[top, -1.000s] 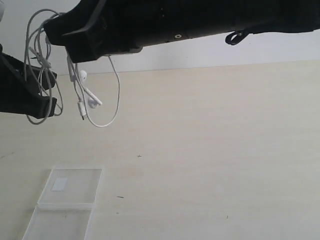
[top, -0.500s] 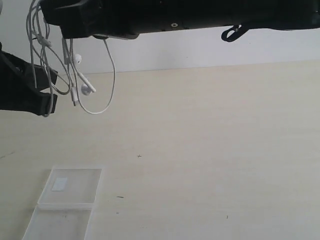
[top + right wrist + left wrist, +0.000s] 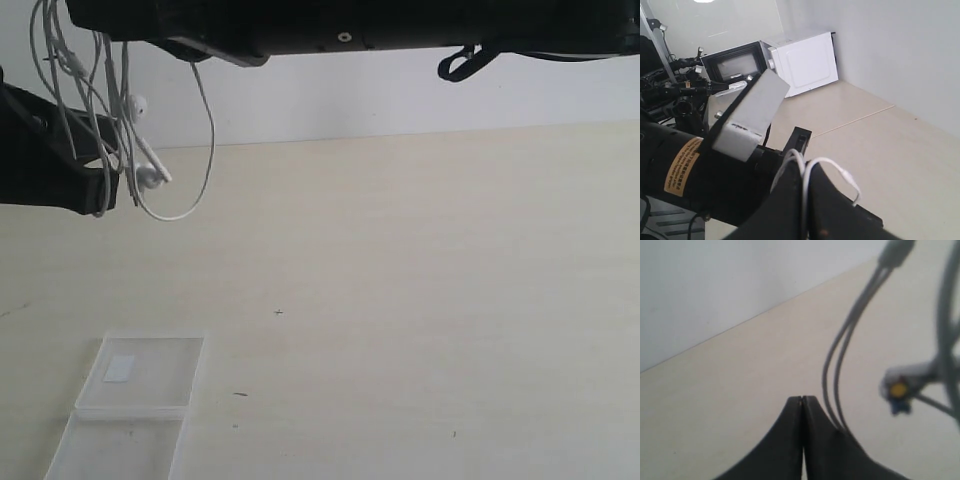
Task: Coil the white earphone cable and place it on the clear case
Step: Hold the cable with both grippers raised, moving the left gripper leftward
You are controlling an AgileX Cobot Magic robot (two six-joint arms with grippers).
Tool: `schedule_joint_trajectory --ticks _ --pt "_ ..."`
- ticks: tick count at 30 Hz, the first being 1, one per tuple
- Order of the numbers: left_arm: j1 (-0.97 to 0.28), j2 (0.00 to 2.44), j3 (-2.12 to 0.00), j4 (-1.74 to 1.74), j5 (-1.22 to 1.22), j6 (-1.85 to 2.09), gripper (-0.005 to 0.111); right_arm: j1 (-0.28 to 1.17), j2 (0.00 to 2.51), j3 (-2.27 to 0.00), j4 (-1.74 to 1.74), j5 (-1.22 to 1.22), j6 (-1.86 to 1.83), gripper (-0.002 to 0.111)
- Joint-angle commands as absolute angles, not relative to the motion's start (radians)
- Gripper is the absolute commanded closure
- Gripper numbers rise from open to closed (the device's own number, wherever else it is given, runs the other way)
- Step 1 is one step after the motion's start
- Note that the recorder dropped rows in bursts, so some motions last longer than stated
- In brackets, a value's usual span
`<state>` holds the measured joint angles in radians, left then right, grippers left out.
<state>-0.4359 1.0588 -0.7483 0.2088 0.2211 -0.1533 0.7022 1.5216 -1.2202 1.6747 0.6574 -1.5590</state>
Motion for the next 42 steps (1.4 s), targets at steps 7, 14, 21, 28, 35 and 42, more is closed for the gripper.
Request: schedule_joint_trajectory --ticks 7,14,21,28,35,42 --pt "-0.441 1.059 -0.745 0.200 0.188 -0.262 0.089 0.698 1.511 -1.217 1.691 0.615 -1.567 0.108" --pt "-0.441 1.054 -0.745 0.200 0.230 -0.272 0.058 0.698 1.511 -1.217 1.691 0.567 -1.560 0.108" --pt "-0.425 1.024 -0.745 0.205 0.246 -0.347 0.058 0.698 1.511 -1.217 1.689 0.523 -1.543 0.108" --pt "-0.358 1.000 -0.745 0.205 0.305 -0.362 0.050 0.698 1.511 -1.217 1.685 0.515 -1.541 0.108" --pt "-0.337 0.989 -0.745 0.205 0.319 -0.465 0.037 0.698 1.511 -1.217 1.685 0.501 -1.543 0.108" --pt "-0.337 0.989 -0.745 0.203 0.319 -0.541 0.037 0.698 1.515 -1.215 1.683 0.543 -1.532 0.108"
